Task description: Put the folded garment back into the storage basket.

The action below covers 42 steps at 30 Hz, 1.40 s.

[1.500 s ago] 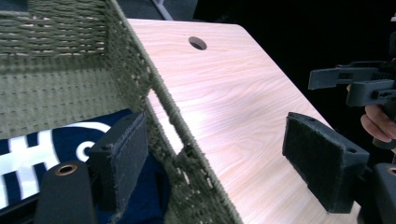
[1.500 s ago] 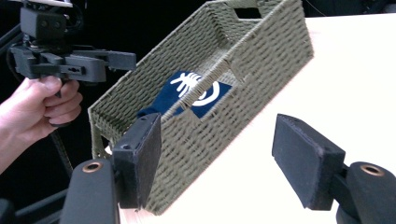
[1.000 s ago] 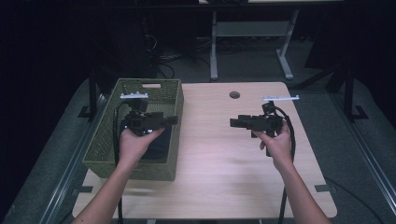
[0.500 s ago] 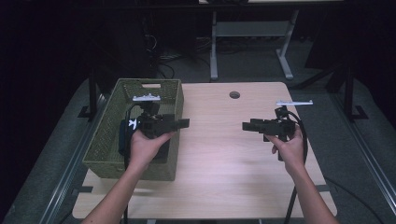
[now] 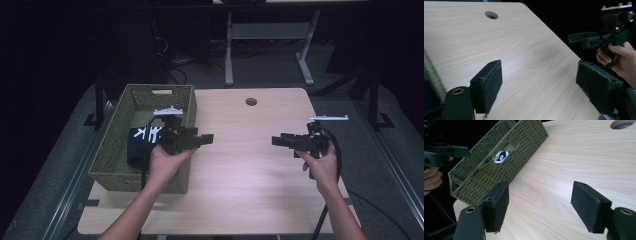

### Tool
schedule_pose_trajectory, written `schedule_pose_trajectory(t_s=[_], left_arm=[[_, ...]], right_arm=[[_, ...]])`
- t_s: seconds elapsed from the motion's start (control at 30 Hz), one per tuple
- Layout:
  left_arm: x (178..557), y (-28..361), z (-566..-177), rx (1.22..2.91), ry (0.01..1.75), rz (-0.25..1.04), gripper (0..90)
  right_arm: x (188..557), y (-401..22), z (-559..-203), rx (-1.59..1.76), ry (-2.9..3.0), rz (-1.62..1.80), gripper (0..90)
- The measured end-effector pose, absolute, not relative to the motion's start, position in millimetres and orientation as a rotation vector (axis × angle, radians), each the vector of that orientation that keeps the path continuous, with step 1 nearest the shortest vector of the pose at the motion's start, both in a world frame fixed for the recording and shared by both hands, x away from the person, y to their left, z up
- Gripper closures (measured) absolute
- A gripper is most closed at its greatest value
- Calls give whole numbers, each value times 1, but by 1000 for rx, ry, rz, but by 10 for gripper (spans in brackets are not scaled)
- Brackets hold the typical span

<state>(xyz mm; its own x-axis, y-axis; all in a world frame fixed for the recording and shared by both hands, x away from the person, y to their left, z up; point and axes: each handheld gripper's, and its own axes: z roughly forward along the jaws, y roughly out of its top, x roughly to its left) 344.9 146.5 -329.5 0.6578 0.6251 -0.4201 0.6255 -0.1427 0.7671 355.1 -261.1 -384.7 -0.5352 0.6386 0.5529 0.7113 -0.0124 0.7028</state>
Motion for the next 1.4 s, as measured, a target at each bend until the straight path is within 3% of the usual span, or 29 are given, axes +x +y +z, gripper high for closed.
schedule_pose_trajectory(t_s=[0.77, 1.4], left_arm=[[310, 106, -343, 1842, 893, -34, 209], [264, 74, -391, 1883, 798, -28, 208]], right_arm=[[326, -288, -400, -1527, -2206, -1597, 303], [253, -327, -441, -1631, -2234, -1613, 258]])
